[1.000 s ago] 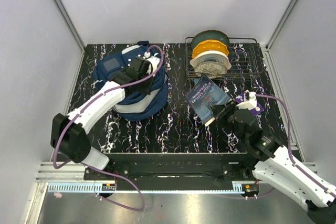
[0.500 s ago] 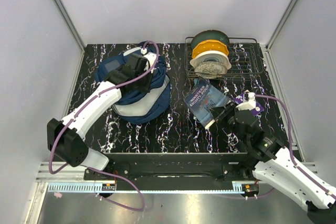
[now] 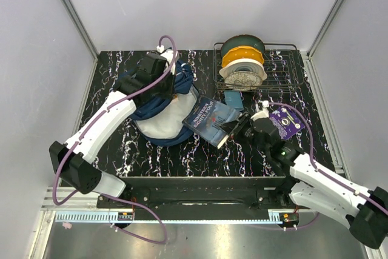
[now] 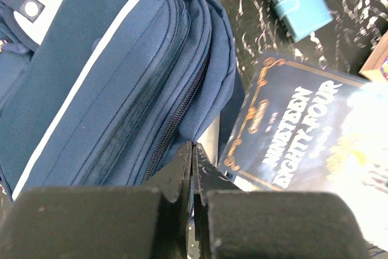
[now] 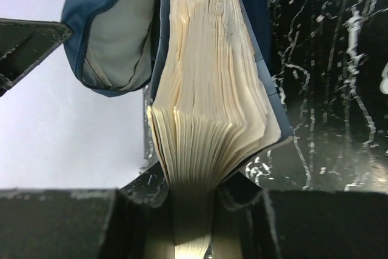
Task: Pack the student bag
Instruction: Place the book in the student bag.
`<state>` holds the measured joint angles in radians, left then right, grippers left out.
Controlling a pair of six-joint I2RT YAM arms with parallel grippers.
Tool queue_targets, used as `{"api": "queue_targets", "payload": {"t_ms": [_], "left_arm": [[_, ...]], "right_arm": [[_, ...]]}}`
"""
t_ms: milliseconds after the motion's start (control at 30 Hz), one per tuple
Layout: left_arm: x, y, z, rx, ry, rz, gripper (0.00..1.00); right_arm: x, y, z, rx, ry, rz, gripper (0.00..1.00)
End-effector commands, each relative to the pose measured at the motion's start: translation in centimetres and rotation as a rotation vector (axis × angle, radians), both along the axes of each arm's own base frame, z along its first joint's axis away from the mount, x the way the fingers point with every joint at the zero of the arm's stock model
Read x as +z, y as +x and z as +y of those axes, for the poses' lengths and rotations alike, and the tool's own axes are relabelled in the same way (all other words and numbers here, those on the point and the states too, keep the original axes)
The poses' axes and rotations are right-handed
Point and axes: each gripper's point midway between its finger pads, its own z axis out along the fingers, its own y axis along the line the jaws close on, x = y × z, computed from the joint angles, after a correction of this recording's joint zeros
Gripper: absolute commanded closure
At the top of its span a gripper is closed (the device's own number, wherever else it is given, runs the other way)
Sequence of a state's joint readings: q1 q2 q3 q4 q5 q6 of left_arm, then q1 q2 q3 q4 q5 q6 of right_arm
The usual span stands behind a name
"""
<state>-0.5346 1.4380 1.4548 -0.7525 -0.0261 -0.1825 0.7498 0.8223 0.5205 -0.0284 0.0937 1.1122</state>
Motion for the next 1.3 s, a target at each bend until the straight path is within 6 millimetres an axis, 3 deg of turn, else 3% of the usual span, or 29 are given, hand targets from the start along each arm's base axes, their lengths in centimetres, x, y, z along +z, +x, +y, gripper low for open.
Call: {"api": "queue_targets", "payload": {"t_ms": [0,200,300,500,600,667,700,733,767,800,833,900,1000,1167,1267], "left_arm": [[8.2,0.9,-2.9,-0.031,-0.196,-0.171,1.00],[10.0,-0.1,-3.8,-0.063,-0.240,-0.186,1.00],[10.1,-0.8,-4.2,-0.077,-0.241,-0.181,1.00],[12.1,-2.0,-4.3,-0.085,-0.290,-0.218,1.00],[12.5,-2.5,-4.5,-0.097,-0.309,-0.218,1.00],[12.4,-2.7,-4.7,-0.107,-0.312,-0.212,1.00],[12.2,-2.8,-4.7,-0.107,-0.309,-0.208,1.00],[12.3,-2.9,-4.8,-0.114,-0.313,-0.207,1.00],[12.3,-3.2,-4.9,-0.126,-0.316,-0.206,1.00],[12.7,-3.4,-5.0,-0.135,-0.318,-0.217,1.00],[12.7,-3.4,-4.5,-0.121,-0.302,-0.218,1.00],[12.7,-3.6,-3.7,-0.102,-0.280,-0.233,1.00],[12.4,-2.8,-2.5,-0.039,-0.239,-0.262,1.00],[12.1,-2.2,-3.0,-0.054,-0.229,-0.256,1.00],[12.6,-2.4,-4.0,-0.107,-0.253,-0.261,1.00]], "right_arm": [[8.1,0.7,2.7,0.051,0.337,-0.139,1.00],[7.0,1.5,5.3,0.101,0.458,-0.056,1.00],[5.8,2.8,5.9,0.067,0.468,-0.026,1.00],[5.9,5.7,8.1,0.047,0.520,-0.041,1.00],[4.6,7.8,9.4,0.014,0.548,-0.022,1.00],[5.2,9.1,11.1,0.048,0.591,-0.075,1.00],[6.4,9.4,12.0,0.086,0.622,-0.096,1.00],[4.6,10.2,13.0,0.078,0.628,-0.030,1.00],[4.6,10.4,13.4,0.092,0.642,-0.022,1.00],[4.7,10.0,13.6,0.128,0.654,-0.034,1.00],[6.1,9.5,13.1,0.142,0.677,-0.084,1.00],[4.6,8.7,12.4,0.113,0.610,-0.046,1.00],[6.2,7.4,10.6,0.093,0.518,-0.101,1.00],[7.0,5.2,9.6,0.148,0.357,-0.120,1.00],[5.9,4.7,10.0,0.176,0.348,-0.074,1.00]]}}
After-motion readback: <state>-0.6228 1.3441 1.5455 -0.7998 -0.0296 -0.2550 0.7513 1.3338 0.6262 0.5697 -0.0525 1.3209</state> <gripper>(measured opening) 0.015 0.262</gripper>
